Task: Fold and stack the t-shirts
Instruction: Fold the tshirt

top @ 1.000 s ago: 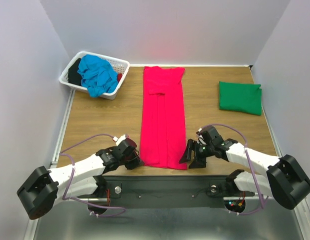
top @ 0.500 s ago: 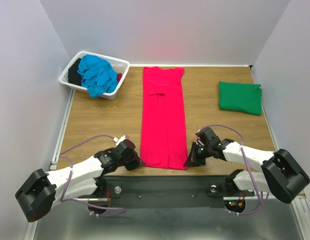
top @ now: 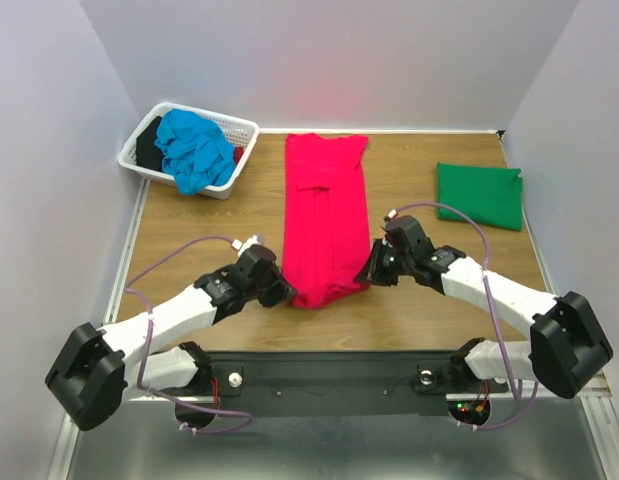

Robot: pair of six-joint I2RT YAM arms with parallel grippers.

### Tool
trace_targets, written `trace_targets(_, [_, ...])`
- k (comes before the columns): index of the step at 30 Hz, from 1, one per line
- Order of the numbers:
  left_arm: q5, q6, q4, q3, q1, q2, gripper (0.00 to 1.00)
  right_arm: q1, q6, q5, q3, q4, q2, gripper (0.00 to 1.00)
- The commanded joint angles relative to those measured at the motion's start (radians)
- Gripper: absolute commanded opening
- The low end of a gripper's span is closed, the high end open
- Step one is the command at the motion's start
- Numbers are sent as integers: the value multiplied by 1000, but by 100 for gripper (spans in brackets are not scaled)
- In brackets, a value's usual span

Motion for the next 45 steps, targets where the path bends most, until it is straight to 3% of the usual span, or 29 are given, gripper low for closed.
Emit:
trace_targets(1, [-17, 122, 31, 133, 76, 81, 0, -10, -40, 144, 111, 13, 29, 0])
trace_targets(8, [5, 243, 55, 354, 187, 267, 0, -79, -101, 288, 301, 15, 144, 0])
trace_targets(24, [63, 441, 69, 759, 357, 647, 0, -276, -184, 117, 616, 76, 478, 1])
trace_targets(45, [106, 509, 80, 1014, 409, 957, 0, -372, -273, -32, 864, 96, 794, 0])
